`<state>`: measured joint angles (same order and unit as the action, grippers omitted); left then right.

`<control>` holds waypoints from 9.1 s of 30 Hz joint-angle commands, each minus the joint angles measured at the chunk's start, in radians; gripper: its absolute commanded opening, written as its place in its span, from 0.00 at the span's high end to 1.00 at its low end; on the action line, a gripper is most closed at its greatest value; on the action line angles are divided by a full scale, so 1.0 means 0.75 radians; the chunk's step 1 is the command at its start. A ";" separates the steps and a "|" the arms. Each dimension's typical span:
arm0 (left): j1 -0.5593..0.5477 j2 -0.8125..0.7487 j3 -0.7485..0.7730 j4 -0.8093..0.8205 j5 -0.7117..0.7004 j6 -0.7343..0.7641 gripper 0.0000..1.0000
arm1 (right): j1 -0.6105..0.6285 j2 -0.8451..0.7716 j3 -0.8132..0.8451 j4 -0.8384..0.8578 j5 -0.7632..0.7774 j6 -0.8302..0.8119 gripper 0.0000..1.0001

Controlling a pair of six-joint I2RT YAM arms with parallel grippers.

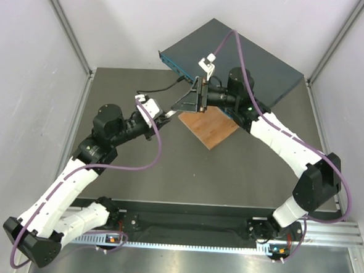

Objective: Insert the plug into the switch port

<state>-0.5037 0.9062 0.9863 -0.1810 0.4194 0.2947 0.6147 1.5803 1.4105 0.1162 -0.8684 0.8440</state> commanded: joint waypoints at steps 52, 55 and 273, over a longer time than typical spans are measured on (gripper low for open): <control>0.105 0.657 0.518 -0.276 -0.146 -0.311 1.00 | -1.225 -0.457 -0.496 -0.041 -0.157 -0.068 0.00; 0.103 0.677 0.511 -0.245 -0.144 -0.299 1.00 | -1.176 -0.422 -0.496 0.017 -0.123 -0.037 0.00; 0.079 0.974 0.830 -0.137 -0.222 -0.389 1.00 | -1.096 -0.338 -0.420 -0.110 -0.067 -0.133 1.00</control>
<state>-0.4412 1.6295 1.6051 -0.3904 0.2962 0.0418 -0.2504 1.3048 1.0500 -0.0269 -0.9508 0.9569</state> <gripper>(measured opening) 0.010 0.516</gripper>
